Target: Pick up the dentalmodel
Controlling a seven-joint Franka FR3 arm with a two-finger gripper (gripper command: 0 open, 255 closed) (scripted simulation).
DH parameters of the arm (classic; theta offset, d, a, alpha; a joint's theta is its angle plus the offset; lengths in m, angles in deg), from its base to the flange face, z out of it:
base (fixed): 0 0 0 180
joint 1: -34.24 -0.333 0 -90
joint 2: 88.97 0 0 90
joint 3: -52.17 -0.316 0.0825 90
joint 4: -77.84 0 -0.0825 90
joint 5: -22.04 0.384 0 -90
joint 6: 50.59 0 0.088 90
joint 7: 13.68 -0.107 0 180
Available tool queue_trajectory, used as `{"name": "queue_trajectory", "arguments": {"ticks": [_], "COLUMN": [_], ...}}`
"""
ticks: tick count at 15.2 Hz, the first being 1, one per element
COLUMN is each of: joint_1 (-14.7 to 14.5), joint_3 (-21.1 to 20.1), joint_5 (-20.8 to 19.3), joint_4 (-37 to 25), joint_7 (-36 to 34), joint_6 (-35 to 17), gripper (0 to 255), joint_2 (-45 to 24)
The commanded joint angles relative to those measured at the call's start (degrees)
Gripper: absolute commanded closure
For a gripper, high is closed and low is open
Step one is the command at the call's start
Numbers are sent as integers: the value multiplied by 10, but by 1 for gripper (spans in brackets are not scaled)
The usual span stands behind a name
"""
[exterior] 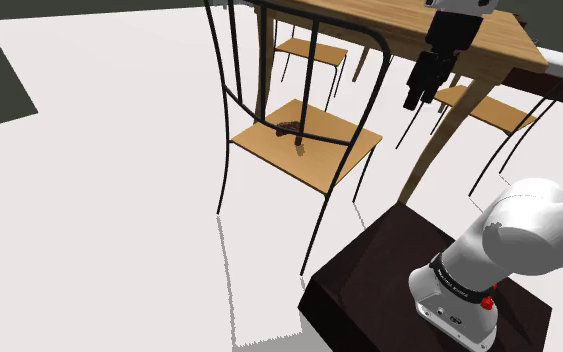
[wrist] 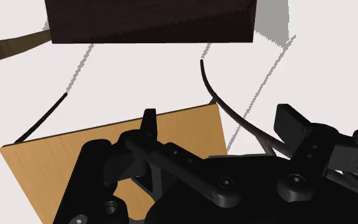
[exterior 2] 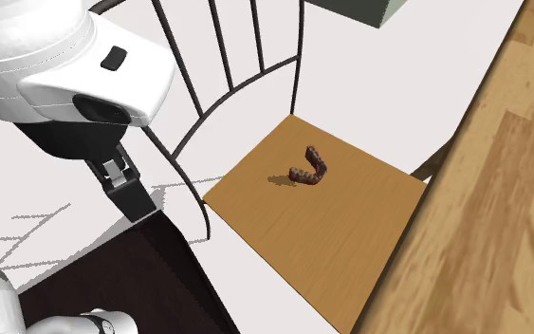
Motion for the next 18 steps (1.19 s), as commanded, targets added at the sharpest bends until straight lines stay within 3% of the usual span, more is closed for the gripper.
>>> {"name": "queue_trajectory", "arguments": {"ticks": [1,9,18], "joint_1": [0,6,9], "joint_3": [0,18,36], "joint_5": [0,1,18], "joint_4": [0,10,-41], "joint_7": [0,28,61], "joint_6": [0,-146,-279], "gripper": [0,0,0], "joint_2": [0,-123,-295]}}
